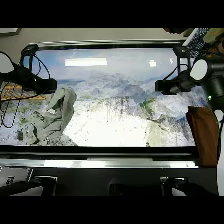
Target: Fold the clothes and pants, and hang the long-sleeved shirts on hangers.
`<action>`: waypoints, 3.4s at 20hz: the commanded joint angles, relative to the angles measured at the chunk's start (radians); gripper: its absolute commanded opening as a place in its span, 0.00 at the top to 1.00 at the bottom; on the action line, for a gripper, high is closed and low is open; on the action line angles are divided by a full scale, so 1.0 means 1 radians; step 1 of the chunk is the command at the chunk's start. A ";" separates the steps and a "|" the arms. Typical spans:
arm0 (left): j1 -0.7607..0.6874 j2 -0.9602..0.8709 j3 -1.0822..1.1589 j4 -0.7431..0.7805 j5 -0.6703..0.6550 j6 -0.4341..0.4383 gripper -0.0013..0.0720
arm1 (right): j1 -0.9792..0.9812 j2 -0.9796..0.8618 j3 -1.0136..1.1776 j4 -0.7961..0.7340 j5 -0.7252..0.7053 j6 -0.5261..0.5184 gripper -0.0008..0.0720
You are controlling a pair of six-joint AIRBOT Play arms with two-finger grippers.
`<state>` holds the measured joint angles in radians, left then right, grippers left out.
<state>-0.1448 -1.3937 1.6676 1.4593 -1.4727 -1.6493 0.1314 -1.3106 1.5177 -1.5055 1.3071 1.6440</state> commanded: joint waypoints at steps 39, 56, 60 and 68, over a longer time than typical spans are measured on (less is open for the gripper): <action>0.002 -0.462 0.001 0.115 0.206 -0.191 0.78 | 0.001 -0.001 0.001 0.006 0.003 0.002 0.81; -0.552 -0.491 0.295 -0.349 0.318 -0.094 0.96 | -0.002 0.123 0.002 -0.581 0.478 0.123 0.69; -0.640 -0.649 0.295 -0.352 0.238 -0.109 0.89 | -0.002 0.159 0.002 -0.574 0.500 0.102 0.69; -0.403 -0.405 0.282 -0.119 -0.044 -0.104 0.34 | -0.002 0.158 0.002 -0.319 0.204 0.175 0.61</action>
<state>-0.6407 -1.8984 1.9625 1.1938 -1.3838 -1.7531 0.1299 -1.1542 1.5188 -1.9350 1.6489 1.7752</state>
